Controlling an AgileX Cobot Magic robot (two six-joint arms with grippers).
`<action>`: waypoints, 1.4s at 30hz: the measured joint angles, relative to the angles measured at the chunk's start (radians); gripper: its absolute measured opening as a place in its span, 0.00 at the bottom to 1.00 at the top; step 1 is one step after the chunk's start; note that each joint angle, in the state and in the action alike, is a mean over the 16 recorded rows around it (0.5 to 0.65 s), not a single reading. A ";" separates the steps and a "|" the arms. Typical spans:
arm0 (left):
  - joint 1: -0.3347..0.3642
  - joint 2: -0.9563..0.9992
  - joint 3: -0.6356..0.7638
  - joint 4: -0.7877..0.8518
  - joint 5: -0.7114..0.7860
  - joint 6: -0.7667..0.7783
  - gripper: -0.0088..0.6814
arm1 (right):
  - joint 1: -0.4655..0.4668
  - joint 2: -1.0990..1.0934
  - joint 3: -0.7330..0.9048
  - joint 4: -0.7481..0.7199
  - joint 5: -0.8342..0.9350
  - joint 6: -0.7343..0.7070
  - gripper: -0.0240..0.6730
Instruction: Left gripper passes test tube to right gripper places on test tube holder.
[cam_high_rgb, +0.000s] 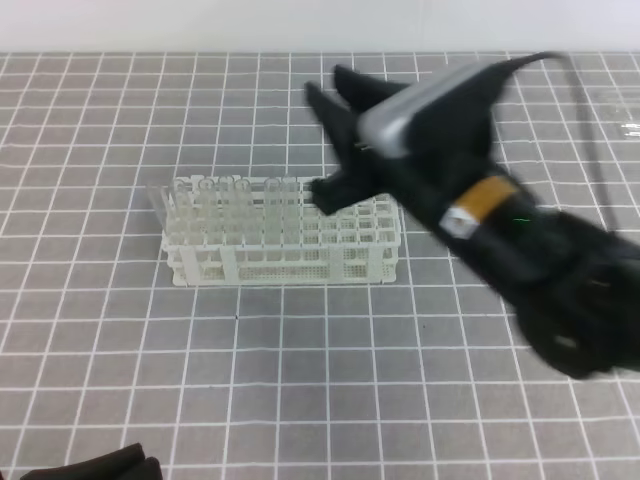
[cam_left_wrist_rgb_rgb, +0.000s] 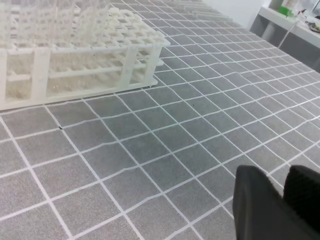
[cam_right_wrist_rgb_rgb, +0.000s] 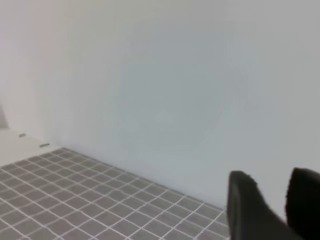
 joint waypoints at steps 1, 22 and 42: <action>0.000 0.000 0.001 0.003 0.001 0.000 0.03 | 0.000 -0.044 0.027 0.000 0.013 -0.003 0.06; 0.000 -0.001 -0.003 -0.013 -0.003 -0.001 0.03 | 0.000 -0.780 0.503 0.114 0.443 -0.004 0.03; 0.000 0.001 0.002 0.006 0.012 0.000 0.03 | -0.387 -1.256 0.778 0.335 0.722 -0.167 0.03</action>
